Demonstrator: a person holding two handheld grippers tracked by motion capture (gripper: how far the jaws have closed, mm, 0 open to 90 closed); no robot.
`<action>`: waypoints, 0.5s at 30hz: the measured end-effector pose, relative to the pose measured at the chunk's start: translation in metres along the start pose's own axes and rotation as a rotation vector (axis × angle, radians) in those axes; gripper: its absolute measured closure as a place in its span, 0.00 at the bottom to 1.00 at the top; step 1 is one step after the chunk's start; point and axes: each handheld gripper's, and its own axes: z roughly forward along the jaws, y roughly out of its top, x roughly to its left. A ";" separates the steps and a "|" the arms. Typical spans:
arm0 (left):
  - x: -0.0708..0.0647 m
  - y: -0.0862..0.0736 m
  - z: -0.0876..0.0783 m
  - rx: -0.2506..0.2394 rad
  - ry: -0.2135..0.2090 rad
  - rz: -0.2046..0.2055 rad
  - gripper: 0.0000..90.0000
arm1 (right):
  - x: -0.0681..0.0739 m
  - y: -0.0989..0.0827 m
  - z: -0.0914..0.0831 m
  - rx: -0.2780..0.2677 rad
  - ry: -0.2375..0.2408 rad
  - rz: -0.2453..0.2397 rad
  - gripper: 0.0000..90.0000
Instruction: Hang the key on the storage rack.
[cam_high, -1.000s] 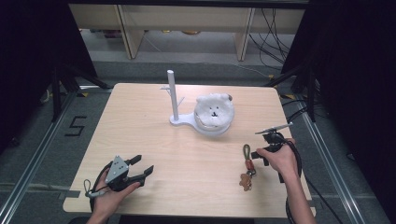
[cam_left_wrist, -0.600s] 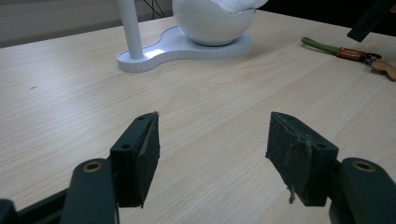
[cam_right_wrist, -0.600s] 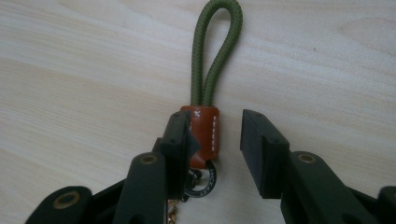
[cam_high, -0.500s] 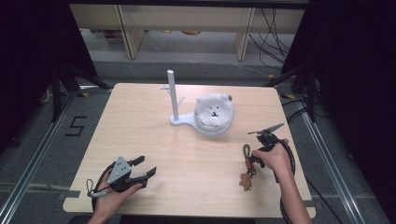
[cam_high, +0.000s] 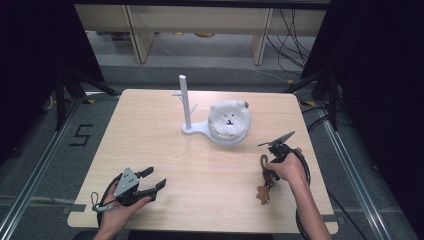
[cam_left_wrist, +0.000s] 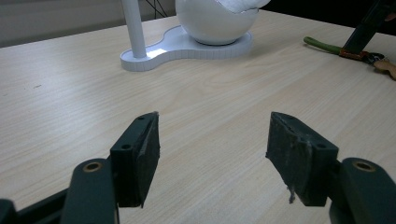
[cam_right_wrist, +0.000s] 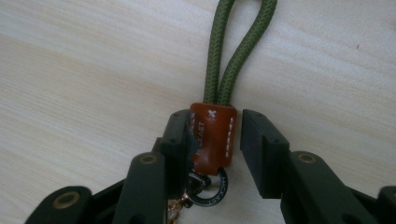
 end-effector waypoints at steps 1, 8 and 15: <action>0.000 0.000 0.000 0.004 0.000 -0.001 0.38 | 0.001 0.000 0.001 0.005 -0.003 -0.003 0.70; 0.001 -0.001 0.000 0.001 0.001 -0.007 0.38 | 0.007 0.003 0.007 0.000 -0.027 -0.029 0.70; 0.000 0.000 -0.002 0.012 0.006 0.000 0.38 | 0.010 0.004 0.006 0.028 -0.037 -0.056 0.71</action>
